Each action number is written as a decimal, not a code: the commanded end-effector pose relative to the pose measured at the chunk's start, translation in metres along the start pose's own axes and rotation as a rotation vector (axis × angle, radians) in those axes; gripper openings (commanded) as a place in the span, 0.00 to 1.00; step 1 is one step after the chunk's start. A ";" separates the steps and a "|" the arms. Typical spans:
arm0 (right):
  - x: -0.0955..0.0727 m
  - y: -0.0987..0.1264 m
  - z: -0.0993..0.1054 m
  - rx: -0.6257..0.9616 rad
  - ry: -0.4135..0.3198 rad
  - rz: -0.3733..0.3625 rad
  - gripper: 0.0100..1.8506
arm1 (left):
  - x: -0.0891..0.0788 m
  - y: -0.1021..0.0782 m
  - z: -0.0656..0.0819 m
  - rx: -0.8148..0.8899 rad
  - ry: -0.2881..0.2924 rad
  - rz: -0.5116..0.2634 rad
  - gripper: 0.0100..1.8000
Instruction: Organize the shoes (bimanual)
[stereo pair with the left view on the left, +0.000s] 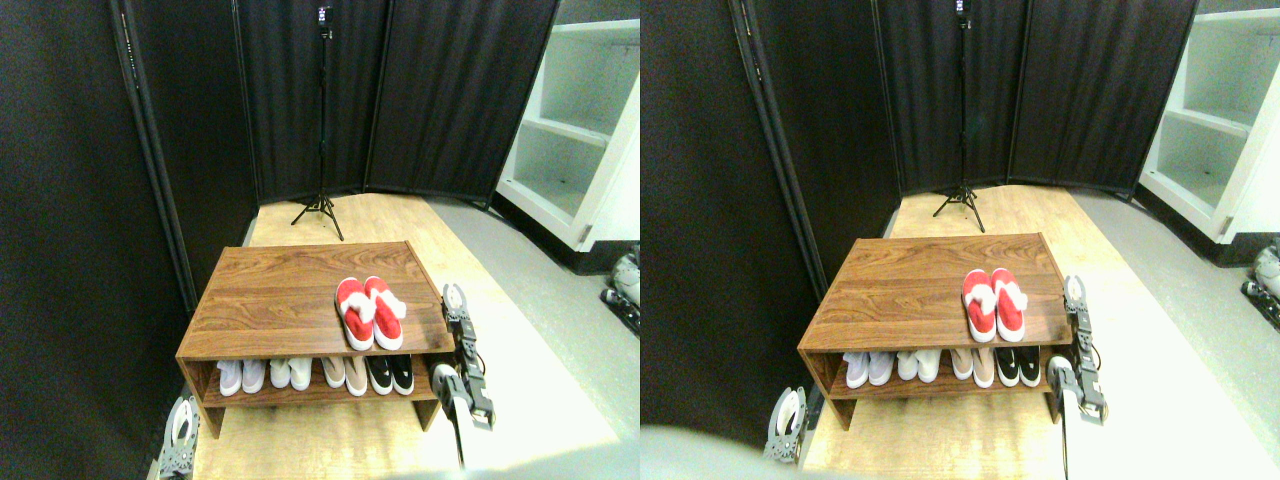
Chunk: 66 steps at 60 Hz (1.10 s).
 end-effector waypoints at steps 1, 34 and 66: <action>0.009 -0.003 -0.012 0.008 0.019 0.002 0.00 | 0.001 -0.013 0.003 -0.007 -0.021 -0.069 0.00; -0.012 -0.004 -0.098 0.075 0.224 -0.093 0.00 | 0.001 -0.007 0.007 -0.016 -0.053 -0.065 0.00; -0.039 0.026 -0.043 -0.076 0.109 0.093 0.00 | 0.004 -0.003 0.009 -0.006 -0.069 -0.061 0.00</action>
